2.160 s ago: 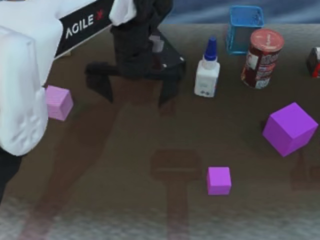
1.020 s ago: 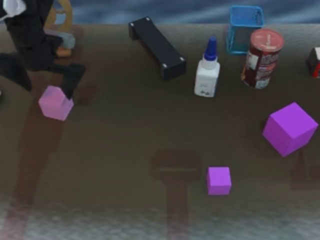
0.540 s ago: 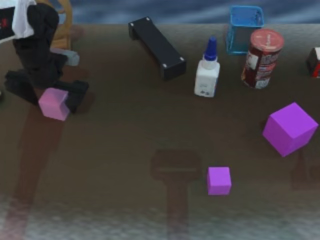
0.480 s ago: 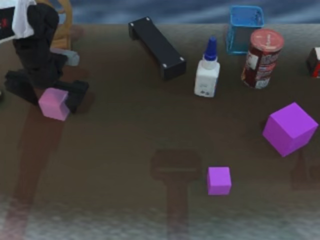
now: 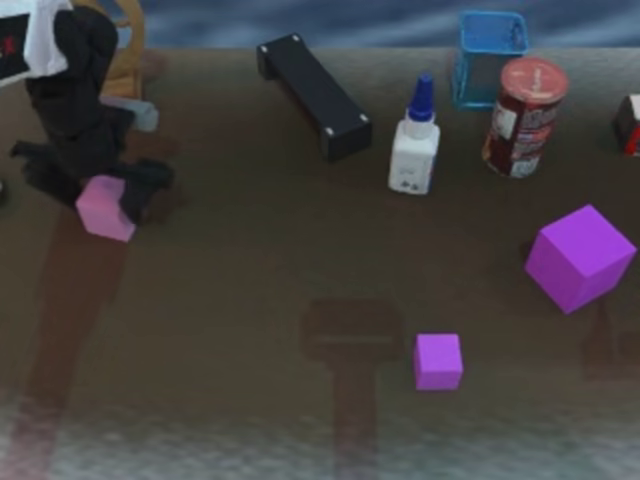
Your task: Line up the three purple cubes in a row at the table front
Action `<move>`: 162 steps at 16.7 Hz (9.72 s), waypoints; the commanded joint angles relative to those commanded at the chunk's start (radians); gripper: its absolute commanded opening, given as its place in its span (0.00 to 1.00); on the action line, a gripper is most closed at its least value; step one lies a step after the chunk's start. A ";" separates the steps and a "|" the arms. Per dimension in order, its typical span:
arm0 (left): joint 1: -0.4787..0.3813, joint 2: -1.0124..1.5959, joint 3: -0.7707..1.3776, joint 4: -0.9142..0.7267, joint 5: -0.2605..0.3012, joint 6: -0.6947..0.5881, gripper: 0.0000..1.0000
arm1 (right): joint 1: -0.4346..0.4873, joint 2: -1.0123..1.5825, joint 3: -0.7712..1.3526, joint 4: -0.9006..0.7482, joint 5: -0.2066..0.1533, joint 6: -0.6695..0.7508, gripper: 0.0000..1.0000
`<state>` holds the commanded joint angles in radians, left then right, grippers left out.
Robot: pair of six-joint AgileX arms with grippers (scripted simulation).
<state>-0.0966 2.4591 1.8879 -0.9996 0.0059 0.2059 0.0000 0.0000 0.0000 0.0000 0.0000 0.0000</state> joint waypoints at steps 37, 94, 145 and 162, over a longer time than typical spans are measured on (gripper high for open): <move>-0.338 -0.175 0.040 -0.214 -0.004 -0.479 0.00 | 0.000 0.000 0.000 0.000 0.000 0.000 1.00; -0.757 -0.325 -0.209 -0.106 -0.020 -1.067 1.00 | 0.000 0.000 0.000 0.000 0.000 0.000 1.00; 0.117 -2.459 -1.888 1.000 -0.006 -0.206 1.00 | 0.183 2.148 1.477 -0.893 0.003 -0.337 1.00; 0.117 -2.459 -1.888 1.000 -0.006 -0.206 1.00 | 0.184 2.179 1.432 -0.824 0.003 -0.335 0.25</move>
<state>0.0200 0.0000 0.0000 0.0000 0.0000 0.0000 0.1844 2.1786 1.4321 -0.8243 0.0028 -0.3354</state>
